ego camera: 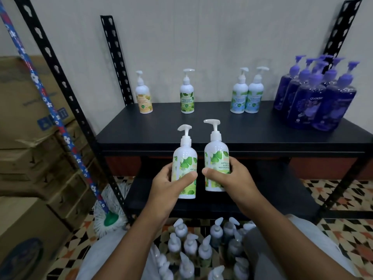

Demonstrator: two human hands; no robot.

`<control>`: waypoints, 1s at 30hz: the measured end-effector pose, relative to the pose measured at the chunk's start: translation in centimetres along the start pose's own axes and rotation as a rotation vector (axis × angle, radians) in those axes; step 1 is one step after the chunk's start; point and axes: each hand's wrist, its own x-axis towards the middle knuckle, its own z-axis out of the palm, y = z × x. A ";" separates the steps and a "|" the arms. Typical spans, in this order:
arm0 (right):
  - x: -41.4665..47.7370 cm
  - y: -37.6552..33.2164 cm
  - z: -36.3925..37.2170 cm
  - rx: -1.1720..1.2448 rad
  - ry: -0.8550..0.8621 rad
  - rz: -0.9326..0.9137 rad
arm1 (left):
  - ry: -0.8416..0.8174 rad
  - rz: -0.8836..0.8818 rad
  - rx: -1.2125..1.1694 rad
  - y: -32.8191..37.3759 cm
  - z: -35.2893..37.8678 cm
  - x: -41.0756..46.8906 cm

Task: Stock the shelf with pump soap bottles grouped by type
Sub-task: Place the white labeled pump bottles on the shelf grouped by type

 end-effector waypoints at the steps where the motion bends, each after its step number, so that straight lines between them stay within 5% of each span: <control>1: -0.1 -0.2 0.0 -0.005 0.012 -0.009 | -0.004 0.012 0.010 0.1 0.0 -0.1; 10: 1.6 -1.8 0.1 -0.034 0.053 -0.141 | 0.038 0.126 0.083 2.5 0.8 1.6; 23: 13.2 -5.6 -0.5 -0.147 0.081 -0.232 | -0.119 -0.064 -0.519 7.1 2.3 12.7; 30: 21.7 -4.9 -1.1 -0.257 0.122 -0.237 | -0.066 -0.104 -0.464 7.4 2.1 19.2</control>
